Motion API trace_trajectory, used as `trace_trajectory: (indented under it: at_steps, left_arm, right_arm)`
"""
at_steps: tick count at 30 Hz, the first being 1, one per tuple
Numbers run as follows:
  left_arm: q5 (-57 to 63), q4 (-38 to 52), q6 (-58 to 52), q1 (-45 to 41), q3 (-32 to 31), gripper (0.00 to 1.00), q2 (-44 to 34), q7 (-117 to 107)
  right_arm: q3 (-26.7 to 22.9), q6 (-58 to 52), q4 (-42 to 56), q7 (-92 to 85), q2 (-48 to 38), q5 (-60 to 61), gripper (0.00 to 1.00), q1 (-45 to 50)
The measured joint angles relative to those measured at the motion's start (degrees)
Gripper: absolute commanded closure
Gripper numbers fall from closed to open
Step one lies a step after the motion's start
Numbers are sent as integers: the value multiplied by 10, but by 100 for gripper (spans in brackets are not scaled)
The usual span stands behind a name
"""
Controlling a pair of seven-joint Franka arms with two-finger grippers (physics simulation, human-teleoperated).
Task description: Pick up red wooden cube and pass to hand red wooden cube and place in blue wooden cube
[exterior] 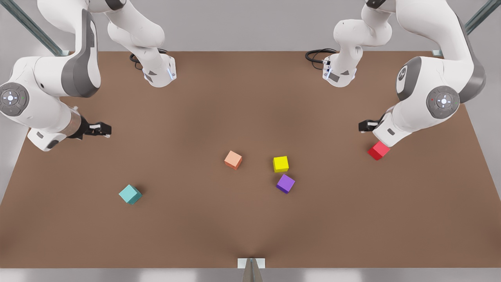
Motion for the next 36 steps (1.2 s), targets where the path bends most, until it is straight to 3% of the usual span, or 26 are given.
trace_trajectory:
  at_steps: [3,7,9,17,25,36]
  left_arm:
    - [-2,-2,12,0,3,0,2,-4]
    - [-4,-121,69,-1,137,0,10,-10]
    - [-18,-212,135,12,174,0,16,-15]
    - [-61,-405,399,18,222,0,41,-67]
    - [-98,-443,528,33,232,0,56,-107]
    - [-106,-447,569,29,231,0,77,-132]
  right_arm:
    - [0,10,-2,2,2,-1,0,0]
    - [0,20,-7,4,11,0,0,0]
    - [0,23,-6,1,23,3,0,-5]
    - [2,32,-10,-9,36,11,0,-5]
    - [4,34,-15,-15,42,15,0,-4]
    - [5,35,-16,-20,46,16,0,-3]
